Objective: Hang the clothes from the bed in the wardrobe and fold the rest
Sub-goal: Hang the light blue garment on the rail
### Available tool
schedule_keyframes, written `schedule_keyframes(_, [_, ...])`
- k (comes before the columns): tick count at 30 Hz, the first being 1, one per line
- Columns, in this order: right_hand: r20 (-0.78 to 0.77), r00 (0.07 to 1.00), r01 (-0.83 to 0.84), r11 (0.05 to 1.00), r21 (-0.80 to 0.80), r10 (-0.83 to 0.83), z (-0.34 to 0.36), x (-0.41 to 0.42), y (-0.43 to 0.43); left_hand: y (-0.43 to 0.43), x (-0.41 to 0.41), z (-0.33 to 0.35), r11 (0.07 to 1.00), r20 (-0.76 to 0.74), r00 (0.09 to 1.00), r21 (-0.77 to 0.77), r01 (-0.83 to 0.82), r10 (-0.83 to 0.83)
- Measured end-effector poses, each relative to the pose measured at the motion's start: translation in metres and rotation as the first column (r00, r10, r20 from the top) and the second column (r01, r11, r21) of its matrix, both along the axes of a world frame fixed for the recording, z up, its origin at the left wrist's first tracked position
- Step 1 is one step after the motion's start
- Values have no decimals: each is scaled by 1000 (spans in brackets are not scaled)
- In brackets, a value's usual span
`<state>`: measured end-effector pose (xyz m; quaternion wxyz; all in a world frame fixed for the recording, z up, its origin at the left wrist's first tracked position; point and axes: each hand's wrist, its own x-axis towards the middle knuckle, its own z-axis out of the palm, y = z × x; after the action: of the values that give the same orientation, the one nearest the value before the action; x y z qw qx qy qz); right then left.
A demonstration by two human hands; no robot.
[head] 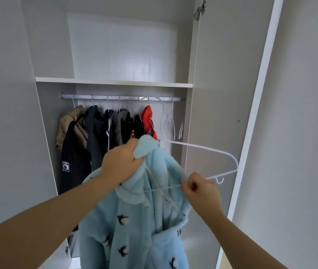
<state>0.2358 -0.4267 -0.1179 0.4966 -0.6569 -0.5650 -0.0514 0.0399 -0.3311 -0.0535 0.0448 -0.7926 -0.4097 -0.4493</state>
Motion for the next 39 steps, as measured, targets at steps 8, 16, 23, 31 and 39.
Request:
schedule_keyframes(8, [-801,599,-555,713,-428,-15,-16,9,16,-19,-15,43,976,227,950,20,217,-216])
schedule_keyframes(16, [-992,123,-606,792,-70,6,3,12,25,3,-60,34,996,217,972,-8,91,-87])
schedule_keyframes(23, [-988,-90,-704,694,150,122,25,26,22,22,-111,13,994,153,988,-105,-22,38])
schedule_keyframes(31, [-996,-86,-751,657,68,6,24,40,21,26,-123,-4,977,45,999,-211,10,-1])
schedule_keyframes(39, [-978,203,-694,696,-185,-57,34,39,19,18,-89,-13,960,86,990,-247,130,-111])
